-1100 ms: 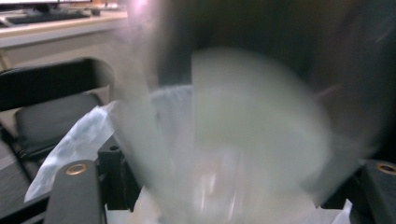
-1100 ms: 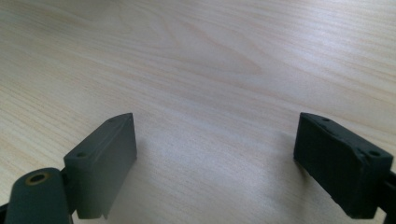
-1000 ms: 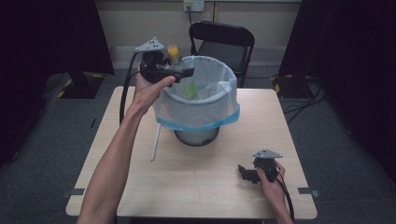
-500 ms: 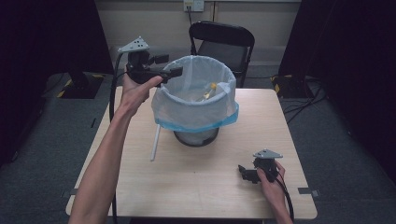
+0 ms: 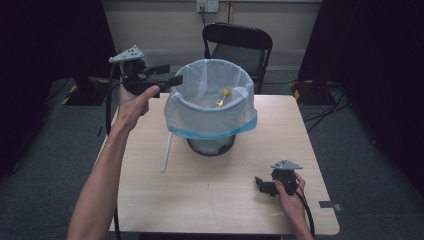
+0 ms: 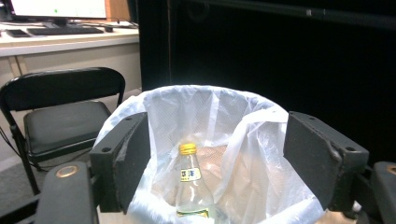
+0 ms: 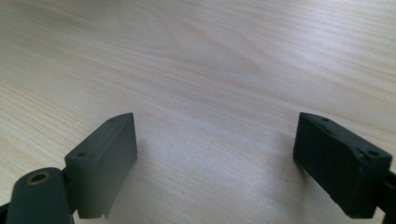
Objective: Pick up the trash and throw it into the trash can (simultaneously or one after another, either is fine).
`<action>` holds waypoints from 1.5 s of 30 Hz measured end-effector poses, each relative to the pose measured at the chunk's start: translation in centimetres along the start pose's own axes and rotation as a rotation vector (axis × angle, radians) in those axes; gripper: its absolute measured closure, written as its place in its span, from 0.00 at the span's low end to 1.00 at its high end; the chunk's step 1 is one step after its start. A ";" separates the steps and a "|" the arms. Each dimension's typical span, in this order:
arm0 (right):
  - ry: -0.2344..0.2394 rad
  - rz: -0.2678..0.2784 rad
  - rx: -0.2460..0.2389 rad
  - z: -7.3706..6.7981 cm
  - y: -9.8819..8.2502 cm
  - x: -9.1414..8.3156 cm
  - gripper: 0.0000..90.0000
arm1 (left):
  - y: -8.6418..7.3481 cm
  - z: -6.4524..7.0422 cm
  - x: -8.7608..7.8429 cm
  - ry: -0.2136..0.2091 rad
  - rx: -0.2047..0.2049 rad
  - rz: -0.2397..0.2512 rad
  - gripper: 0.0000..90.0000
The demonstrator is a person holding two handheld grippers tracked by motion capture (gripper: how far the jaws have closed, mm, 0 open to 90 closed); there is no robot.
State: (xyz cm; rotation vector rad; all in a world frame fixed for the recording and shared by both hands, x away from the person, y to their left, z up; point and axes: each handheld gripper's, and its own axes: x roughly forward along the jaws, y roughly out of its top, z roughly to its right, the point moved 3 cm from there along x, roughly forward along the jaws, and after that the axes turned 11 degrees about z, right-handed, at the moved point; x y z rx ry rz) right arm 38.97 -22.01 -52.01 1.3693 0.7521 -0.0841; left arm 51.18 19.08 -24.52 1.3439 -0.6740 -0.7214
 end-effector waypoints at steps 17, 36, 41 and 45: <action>0.000 0.000 0.000 0.0 0.0 0.0 0.14 | -3.1 -2.2 -4.7 0.103 0.019 -0.062 0.28; 0.000 0.000 0.000 0.0 0.0 0.0 0.14 | -9.4 -3.3 -7.9 0.165 -0.017 -0.166 0.31; 0.000 0.000 0.000 0.0 0.0 0.0 0.14 | -11.8 -3.1 -8.2 0.178 -0.004 -0.258 0.32; 0.000 0.000 0.000 0.0 0.0 0.0 0.14 | -14.4 -3.1 -8.5 0.187 -0.037 -0.320 0.34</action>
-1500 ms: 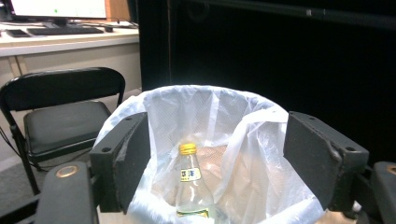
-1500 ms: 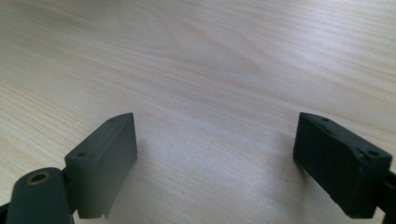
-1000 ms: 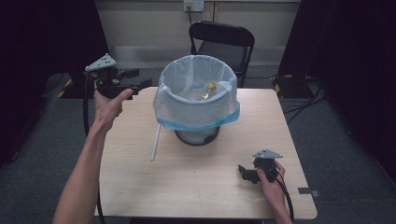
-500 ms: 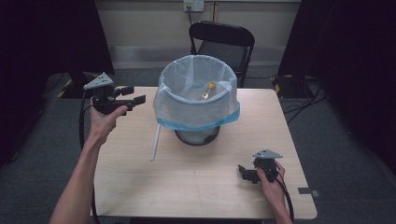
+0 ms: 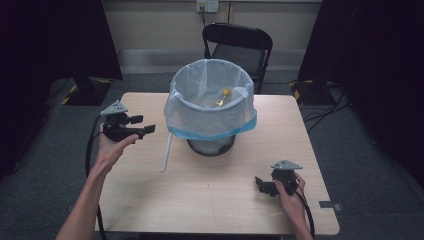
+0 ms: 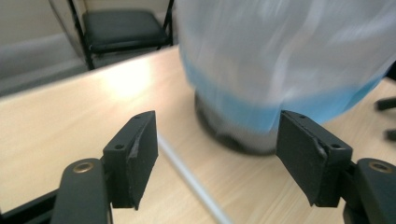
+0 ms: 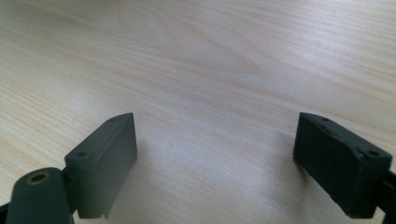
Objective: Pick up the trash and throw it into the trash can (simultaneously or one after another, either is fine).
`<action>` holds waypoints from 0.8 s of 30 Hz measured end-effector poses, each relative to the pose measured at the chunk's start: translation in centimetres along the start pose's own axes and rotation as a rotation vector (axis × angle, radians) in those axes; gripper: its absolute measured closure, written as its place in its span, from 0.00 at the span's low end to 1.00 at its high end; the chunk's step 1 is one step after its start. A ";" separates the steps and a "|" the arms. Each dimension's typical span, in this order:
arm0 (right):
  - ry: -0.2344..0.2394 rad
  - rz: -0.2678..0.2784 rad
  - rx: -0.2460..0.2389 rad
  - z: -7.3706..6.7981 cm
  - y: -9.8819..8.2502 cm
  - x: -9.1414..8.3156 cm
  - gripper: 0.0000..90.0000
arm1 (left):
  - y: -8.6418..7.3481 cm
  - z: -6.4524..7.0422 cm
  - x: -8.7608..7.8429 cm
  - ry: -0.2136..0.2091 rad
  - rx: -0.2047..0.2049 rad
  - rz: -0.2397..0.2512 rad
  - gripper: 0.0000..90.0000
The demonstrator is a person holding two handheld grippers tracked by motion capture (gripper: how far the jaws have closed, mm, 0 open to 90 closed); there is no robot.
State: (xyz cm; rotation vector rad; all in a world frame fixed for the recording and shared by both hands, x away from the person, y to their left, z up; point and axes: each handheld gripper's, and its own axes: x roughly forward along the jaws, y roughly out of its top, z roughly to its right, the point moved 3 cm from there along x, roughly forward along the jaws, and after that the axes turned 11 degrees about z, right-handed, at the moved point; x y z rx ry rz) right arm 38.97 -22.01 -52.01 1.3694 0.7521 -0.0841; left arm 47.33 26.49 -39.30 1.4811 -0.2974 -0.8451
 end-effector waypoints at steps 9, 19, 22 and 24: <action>0.000 0.000 0.000 0.0 0.0 0.0 0.14 | -3.8 0.7 1.4 -0.020 -0.010 -0.089 0.33; 0.000 0.000 0.000 0.0 0.0 0.0 0.14 | -8.6 1.2 3.8 -0.046 -0.039 -0.228 0.44; 0.000 0.000 0.000 0.0 0.0 0.0 0.14 | -9.9 1.3 4.5 -0.044 -0.061 -0.254 0.45; 0.000 0.000 0.000 0.0 0.0 0.0 0.14 | -10.4 1.3 5.0 -0.017 -0.060 -0.273 0.45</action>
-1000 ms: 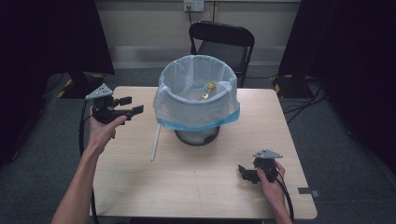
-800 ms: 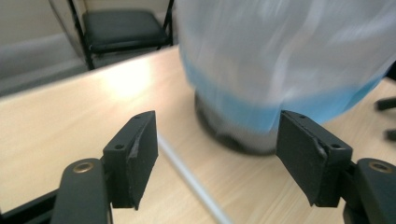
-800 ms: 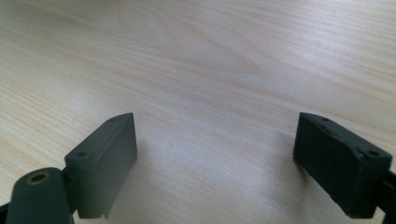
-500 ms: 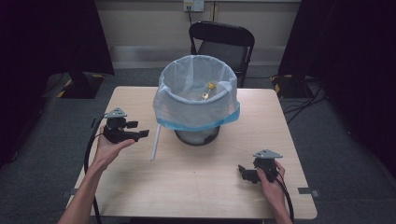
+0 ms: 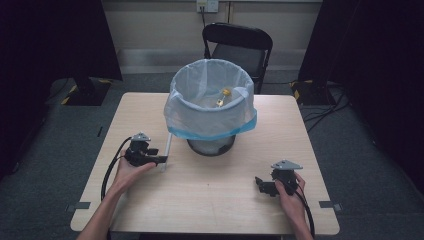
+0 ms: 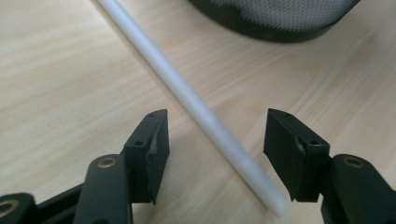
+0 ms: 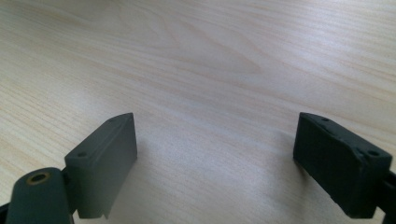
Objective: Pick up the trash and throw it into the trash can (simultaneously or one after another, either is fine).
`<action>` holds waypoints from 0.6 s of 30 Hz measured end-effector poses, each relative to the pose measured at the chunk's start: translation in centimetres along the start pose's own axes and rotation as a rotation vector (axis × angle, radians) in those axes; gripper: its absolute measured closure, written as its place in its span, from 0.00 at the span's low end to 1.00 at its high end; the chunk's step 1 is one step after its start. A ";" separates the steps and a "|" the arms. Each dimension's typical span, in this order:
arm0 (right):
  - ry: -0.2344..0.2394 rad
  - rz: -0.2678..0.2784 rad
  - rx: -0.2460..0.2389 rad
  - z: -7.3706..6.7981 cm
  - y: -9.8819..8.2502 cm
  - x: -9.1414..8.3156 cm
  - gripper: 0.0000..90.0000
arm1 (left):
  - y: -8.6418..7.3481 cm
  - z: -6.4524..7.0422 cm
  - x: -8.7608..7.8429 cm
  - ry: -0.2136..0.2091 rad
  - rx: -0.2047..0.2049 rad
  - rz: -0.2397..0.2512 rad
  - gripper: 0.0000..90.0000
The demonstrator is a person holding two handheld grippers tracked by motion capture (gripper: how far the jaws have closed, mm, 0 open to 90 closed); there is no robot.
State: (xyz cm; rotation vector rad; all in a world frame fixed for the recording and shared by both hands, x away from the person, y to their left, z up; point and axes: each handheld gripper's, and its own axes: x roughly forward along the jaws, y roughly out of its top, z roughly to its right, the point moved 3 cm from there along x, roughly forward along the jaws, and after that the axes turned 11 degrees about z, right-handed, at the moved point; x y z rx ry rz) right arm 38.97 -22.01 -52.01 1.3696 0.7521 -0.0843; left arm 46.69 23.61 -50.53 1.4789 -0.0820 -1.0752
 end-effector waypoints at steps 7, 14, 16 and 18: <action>0.000 0.000 0.000 0.0 0.0 0.0 0.14 | -0.1 -0.2 0.4 0.038 0.022 -0.017 0.51; 0.000 0.000 0.000 0.0 0.0 0.0 0.14 | -0.2 -1.2 -0.2 0.108 0.021 -0.015 0.65; 0.000 0.000 0.000 0.0 0.0 0.0 0.14 | -0.2 -1.3 -0.2 0.107 0.012 -0.012 0.66; 0.000 0.000 0.000 0.0 0.0 0.0 0.14 | -0.2 -1.4 -0.2 0.131 0.027 -0.015 0.69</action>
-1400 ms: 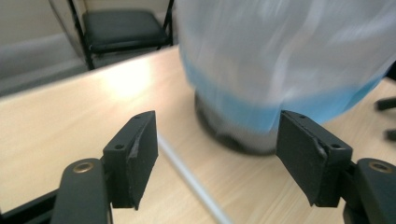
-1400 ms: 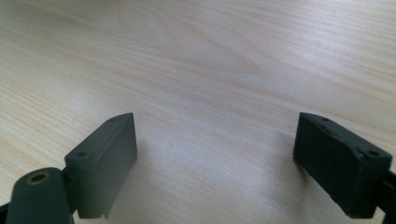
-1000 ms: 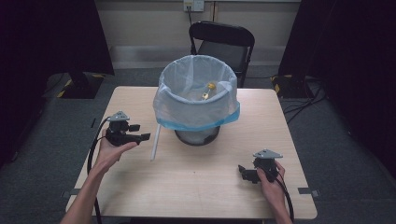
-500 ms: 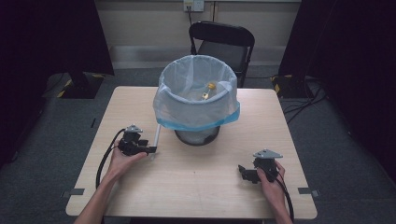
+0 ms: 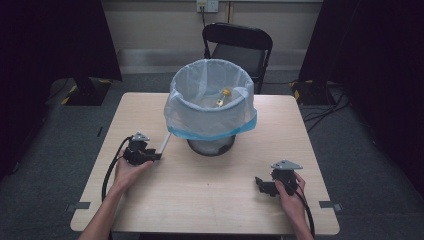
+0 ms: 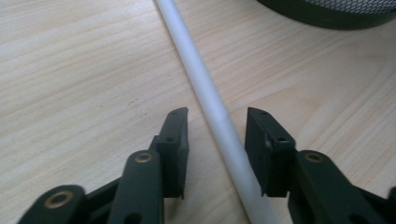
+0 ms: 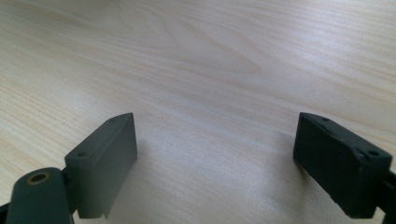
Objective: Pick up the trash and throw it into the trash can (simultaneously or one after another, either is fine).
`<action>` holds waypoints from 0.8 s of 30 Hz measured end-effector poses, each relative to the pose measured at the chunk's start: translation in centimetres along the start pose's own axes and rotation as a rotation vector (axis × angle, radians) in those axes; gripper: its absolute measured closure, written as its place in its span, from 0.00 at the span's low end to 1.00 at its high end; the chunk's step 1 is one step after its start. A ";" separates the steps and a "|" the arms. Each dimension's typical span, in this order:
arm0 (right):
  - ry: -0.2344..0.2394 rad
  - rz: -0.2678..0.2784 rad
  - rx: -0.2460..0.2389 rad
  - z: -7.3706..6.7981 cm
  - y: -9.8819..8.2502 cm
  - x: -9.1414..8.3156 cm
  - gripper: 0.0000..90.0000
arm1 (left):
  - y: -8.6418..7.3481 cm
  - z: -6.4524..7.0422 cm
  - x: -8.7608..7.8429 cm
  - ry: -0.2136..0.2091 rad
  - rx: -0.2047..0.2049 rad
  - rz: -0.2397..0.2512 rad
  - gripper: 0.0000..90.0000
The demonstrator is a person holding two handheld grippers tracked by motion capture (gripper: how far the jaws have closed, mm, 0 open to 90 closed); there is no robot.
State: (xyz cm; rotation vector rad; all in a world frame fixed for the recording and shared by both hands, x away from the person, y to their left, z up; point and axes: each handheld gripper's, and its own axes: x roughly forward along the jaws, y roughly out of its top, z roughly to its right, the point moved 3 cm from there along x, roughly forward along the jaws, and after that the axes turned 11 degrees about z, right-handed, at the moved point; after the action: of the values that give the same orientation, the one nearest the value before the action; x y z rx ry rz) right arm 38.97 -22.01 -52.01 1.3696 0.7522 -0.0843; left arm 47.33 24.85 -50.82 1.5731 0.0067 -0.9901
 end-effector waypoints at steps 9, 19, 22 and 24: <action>0.000 0.000 0.000 0.0 0.0 0.0 0.14 | -0.1 -0.3 -0.2 0.033 0.003 0.002 0.77; 0.000 0.000 0.000 0.0 0.0 0.0 0.14 | -0.8 -1.3 -1.1 0.077 0.000 0.014 0.88; 0.000 0.000 -0.001 0.0 0.0 0.0 0.14 | -0.9 -1.6 -1.2 0.076 -0.023 0.020 0.89; 0.000 0.000 0.000 0.0 0.0 0.0 0.14 | -0.9 -1.7 -1.3 0.070 -0.032 0.024 0.89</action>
State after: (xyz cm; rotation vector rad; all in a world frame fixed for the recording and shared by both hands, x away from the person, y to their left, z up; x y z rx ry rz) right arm 38.97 -22.01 -52.01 1.3693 0.7521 -0.0840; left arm 47.02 27.10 -50.94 1.5740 0.0522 -0.9118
